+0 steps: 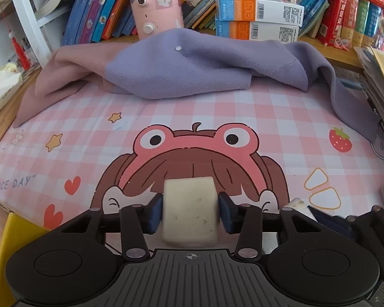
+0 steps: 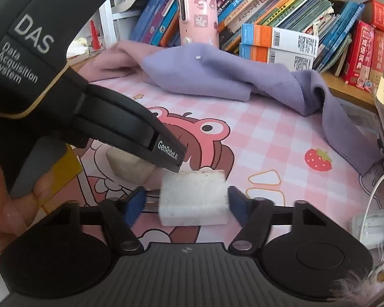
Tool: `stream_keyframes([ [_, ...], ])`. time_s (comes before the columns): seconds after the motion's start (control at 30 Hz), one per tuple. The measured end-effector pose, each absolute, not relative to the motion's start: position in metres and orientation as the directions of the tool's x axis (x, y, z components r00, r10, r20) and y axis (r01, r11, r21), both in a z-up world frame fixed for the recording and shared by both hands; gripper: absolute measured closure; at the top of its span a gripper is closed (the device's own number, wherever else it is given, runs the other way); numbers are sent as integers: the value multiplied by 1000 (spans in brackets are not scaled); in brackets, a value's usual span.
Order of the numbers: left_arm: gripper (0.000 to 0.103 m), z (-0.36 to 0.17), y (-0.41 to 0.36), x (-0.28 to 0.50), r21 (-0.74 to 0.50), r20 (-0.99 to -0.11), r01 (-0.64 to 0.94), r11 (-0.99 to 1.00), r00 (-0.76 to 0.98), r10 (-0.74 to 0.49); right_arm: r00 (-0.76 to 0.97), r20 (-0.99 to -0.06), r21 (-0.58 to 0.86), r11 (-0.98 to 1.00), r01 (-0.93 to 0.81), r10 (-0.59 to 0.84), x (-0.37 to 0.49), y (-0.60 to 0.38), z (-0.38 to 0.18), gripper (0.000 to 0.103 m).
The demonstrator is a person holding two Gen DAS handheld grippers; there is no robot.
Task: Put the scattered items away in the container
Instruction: 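Close the left tool on the white soap bar while the right tool grips the charger plug, then lift the soap bar and charger plug and carry them toward the yellow box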
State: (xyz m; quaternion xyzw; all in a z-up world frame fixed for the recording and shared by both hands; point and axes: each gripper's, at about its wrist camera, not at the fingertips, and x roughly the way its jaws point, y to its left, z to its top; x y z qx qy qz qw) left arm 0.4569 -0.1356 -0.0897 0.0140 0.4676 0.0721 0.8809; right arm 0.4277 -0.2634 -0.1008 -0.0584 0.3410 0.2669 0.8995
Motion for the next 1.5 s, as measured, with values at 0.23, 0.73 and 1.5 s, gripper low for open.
stream_keyframes([
  [0.23, 71, -83, -137, 447, 52, -818, -100, 994, 567, 100, 644, -662, 45, 878, -477, 383, 424, -268, -98, 40],
  [0.73, 73, -40, -160, 392, 15, -760, -29, 999, 649, 30, 673, -669, 24, 914, -404, 315, 385, -290, -64, 40],
  [1.5, 74, 29, -137, 256, -36, -620, 141, 989, 773, -133, 736, -599, -48, 903, -426, 315, 262, -296, 9, 40],
])
